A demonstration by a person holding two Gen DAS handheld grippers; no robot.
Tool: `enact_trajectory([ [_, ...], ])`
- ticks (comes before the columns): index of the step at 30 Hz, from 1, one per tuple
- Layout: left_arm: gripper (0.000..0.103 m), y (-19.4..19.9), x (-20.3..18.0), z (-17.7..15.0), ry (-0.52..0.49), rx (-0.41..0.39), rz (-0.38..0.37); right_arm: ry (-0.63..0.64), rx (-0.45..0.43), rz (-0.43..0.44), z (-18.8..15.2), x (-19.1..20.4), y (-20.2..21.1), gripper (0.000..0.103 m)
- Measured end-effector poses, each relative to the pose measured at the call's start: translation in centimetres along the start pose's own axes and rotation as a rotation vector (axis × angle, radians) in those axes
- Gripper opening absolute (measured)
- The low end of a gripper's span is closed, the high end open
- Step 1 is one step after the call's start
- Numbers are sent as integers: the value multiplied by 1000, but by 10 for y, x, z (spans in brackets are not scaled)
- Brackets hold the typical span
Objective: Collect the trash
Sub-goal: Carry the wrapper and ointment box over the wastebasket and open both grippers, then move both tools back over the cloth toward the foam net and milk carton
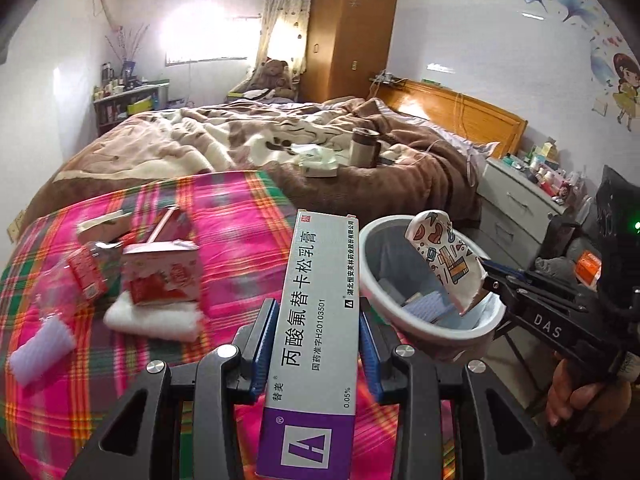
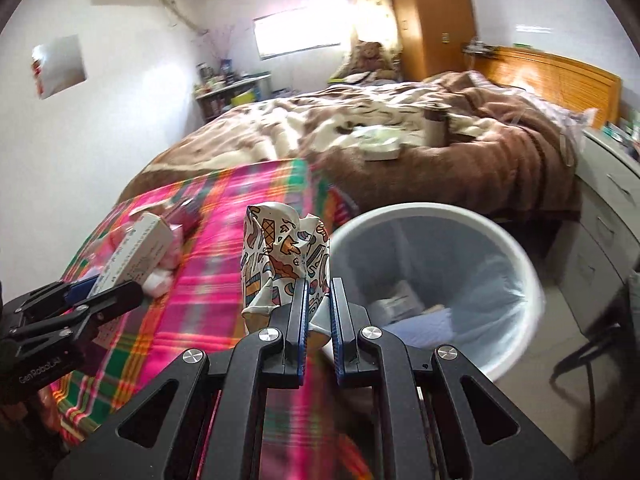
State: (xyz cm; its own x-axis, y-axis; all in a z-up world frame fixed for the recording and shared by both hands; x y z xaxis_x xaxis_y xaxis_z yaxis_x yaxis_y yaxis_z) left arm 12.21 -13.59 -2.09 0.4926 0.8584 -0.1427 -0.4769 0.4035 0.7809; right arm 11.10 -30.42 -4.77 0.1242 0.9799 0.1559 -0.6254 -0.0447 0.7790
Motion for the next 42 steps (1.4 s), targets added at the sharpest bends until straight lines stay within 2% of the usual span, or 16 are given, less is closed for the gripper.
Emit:
enact_trajectory([
  [9,38,-37,-51,25,-54,25,-69,-89,2,-102,5,-49,-6,10],
  [18,38,-68,-90,36,-104,48,-80,-117,25,-132,7,-77,-13,10],
  [20,38,-75,-98,39,-109,57,-106,-121,27,-139,7,-81,-14,10],
  [21,38,-80,-101,41,-107,68,-123,-123,27,-142,7,-83,-15,10],
  [24,38,-94,-109,43,-120,85,-104,-127,34,-149,7,-88,-19,10],
  [26,38,-100,-111,44,-118,97,-126,-125,38,-158,7,-91,-22,10],
  [31,38,-112,-111,45,-111,116,-117,-120,49,-175,8,-97,-28,11],
  [33,43,-112,-111,46,-115,112,-112,-118,62,-188,8,-98,-31,11],
  [34,51,-111,-111,47,-112,109,-108,-119,66,-193,8,-99,-32,11],
  [35,56,-111,-111,46,-109,109,-112,-120,68,-198,8,-99,-32,12],
  [37,57,-108,-108,46,-97,104,-129,-121,71,-199,7,-99,-32,19],
  [39,58,-104,-105,47,-93,96,-119,-123,72,-190,6,-99,-32,41],
  [42,58,-99,-101,46,-89,88,-114,-124,64,-188,6,-97,-28,43],
])
Point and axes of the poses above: each gripper's, at about its wrist camera, not at the fingertips, and y roughly against the way its jaws point, x to its left, z to its top, the point moved 4 cm from there along -y, roughly the way its jaws point, and after that the axes turned 13 degrees about x, right-handed, at the moved point
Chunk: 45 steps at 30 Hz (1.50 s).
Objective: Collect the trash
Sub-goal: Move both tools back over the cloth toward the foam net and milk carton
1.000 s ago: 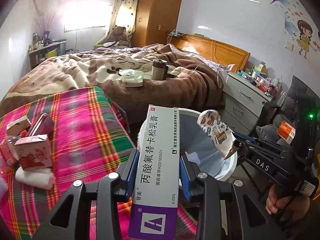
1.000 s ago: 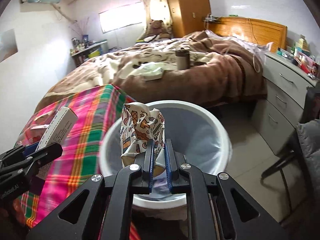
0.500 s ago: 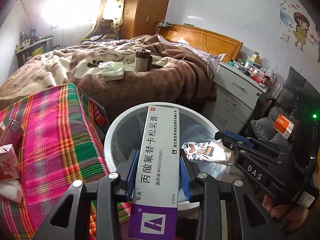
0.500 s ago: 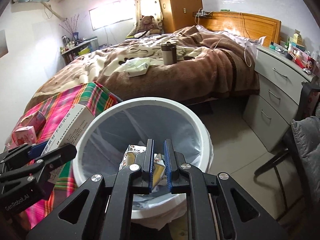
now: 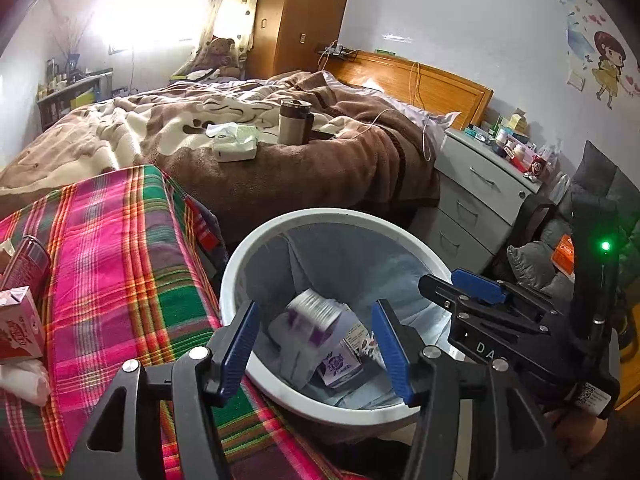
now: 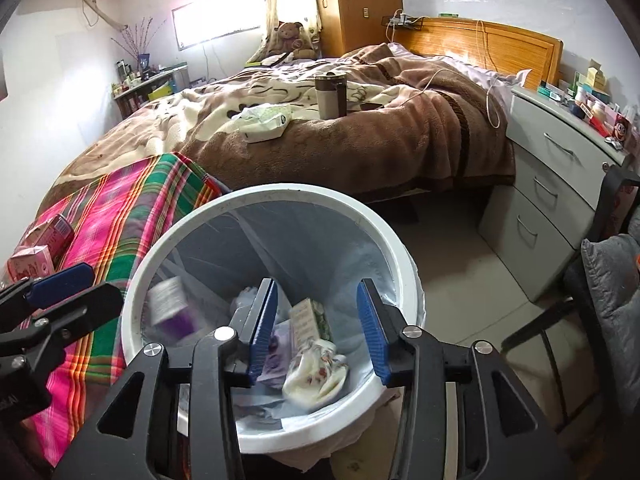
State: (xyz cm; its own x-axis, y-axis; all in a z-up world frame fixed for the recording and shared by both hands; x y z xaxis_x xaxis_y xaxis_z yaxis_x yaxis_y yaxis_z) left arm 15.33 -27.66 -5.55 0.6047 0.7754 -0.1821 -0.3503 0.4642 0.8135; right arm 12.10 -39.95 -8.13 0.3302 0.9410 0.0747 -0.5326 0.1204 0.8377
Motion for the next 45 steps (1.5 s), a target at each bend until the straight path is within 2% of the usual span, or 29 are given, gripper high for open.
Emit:
enact_trajectory([
  [8,58,27,22,-9,39,-40,20,18,-18,25,-2,15,10,43],
  [23,58,86,84,-41,119,-121,147,121,-73,162,-3,80,22,48],
  [31,58,113,131,-64,195,-147,207,201,-77,225,-3,124,21,48],
  [45,58,153,230,-110,345,-154,340,376,-57,342,-6,204,19,56],
])
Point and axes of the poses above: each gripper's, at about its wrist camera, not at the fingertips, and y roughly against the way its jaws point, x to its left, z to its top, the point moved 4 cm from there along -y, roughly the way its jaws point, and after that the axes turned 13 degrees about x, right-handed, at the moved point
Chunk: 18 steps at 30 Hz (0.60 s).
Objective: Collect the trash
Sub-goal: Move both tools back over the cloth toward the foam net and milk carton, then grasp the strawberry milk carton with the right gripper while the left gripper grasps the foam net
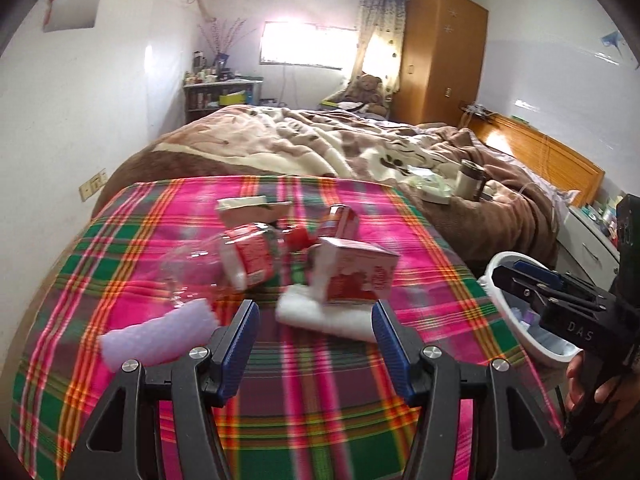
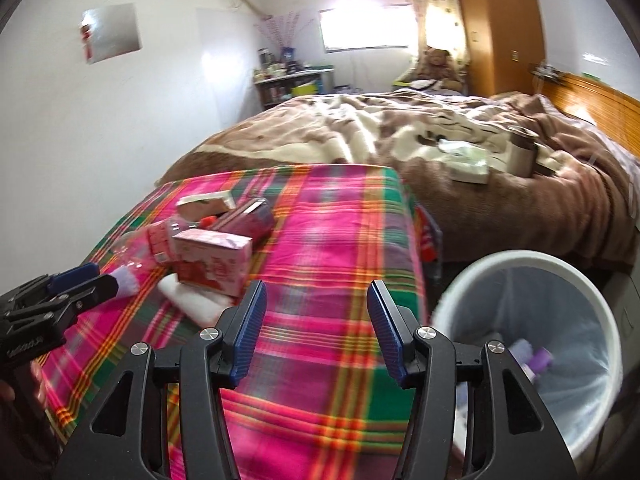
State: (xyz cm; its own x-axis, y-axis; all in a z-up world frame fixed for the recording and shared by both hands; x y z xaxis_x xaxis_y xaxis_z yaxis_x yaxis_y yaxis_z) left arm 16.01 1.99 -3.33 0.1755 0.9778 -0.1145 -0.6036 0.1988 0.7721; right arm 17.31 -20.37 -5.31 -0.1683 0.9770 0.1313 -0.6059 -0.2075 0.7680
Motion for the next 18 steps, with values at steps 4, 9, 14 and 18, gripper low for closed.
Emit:
enact_trajectory([
  [4,59,-2,24,-4,17,12,25,39,11,2,7,17,-11,58],
  [9,59,-4,56,-8,43,22,61,83,23,52,16,35,-21,69],
  [14,59,-12,80,-10,57,55,83,152,19,78,26,54,-33,70],
  [18,61,-20,98,-11,49,92,91,169,46,118,39,61,-50,70],
])
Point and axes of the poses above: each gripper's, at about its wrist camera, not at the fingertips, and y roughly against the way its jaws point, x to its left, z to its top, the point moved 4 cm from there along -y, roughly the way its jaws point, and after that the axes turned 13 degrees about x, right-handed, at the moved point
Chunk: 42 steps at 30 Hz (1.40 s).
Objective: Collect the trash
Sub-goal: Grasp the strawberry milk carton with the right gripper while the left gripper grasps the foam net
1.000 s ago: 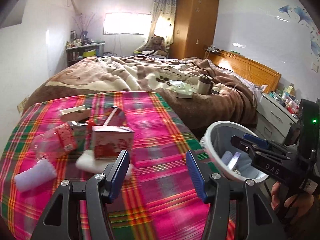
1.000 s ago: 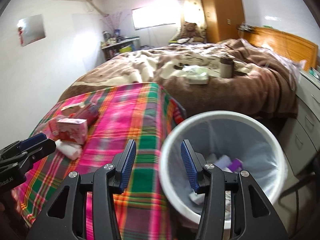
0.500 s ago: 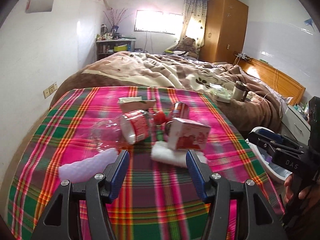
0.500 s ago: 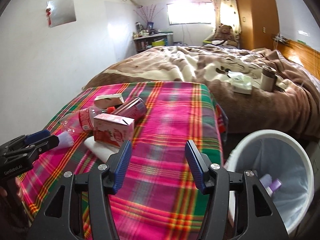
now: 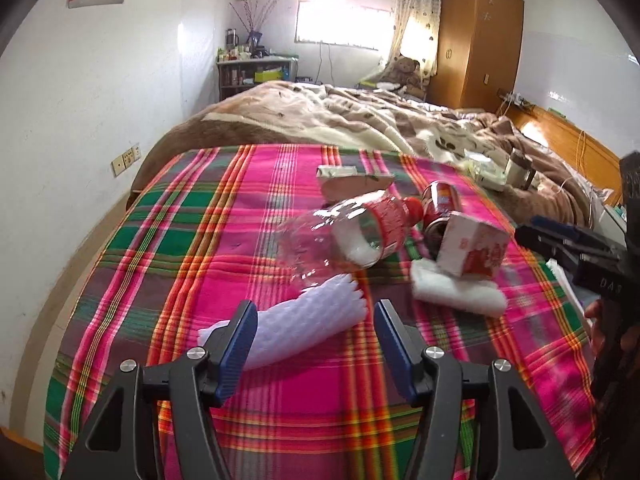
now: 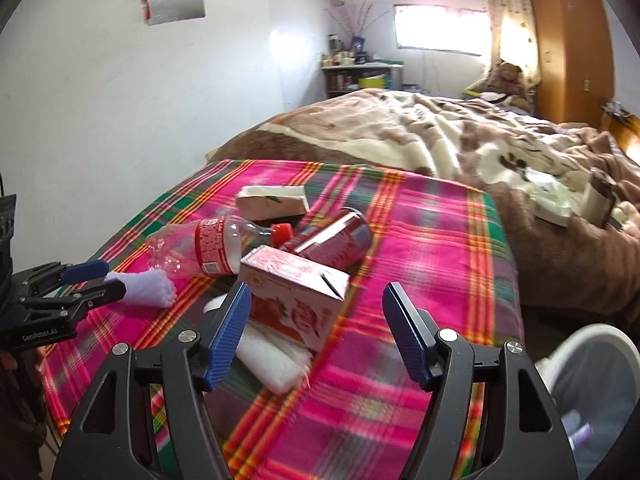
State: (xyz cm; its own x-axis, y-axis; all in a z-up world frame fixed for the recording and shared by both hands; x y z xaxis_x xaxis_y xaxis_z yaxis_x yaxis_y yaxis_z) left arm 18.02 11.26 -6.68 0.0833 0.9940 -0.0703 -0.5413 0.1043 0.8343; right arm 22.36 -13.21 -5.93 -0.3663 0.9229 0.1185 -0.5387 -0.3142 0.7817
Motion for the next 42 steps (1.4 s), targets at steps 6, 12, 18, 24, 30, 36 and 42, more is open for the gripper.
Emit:
enact_trajectory([
  [6,61,-9,26,1,44,12,-11,47,11,72,12,8,-15,70],
  [12,61,-23,45,0,68,56,-29,124,41,106,19,18,-26,71],
  [18,65,-32,50,-2,83,90,-79,210,75,121,16,26,-30,71],
  [24,65,-32,41,-6,54,105,-96,237,110,116,6,28,-21,71],
  [30,65,-34,15,-19,-13,150,-145,271,151,53,-10,31,-16,71],
  [36,65,-36,-5,-17,-63,148,-131,241,174,-23,-19,23,-27,71],
  [42,65,-36,-12,-7,-111,136,-62,146,180,-9,-20,11,-30,71],
])
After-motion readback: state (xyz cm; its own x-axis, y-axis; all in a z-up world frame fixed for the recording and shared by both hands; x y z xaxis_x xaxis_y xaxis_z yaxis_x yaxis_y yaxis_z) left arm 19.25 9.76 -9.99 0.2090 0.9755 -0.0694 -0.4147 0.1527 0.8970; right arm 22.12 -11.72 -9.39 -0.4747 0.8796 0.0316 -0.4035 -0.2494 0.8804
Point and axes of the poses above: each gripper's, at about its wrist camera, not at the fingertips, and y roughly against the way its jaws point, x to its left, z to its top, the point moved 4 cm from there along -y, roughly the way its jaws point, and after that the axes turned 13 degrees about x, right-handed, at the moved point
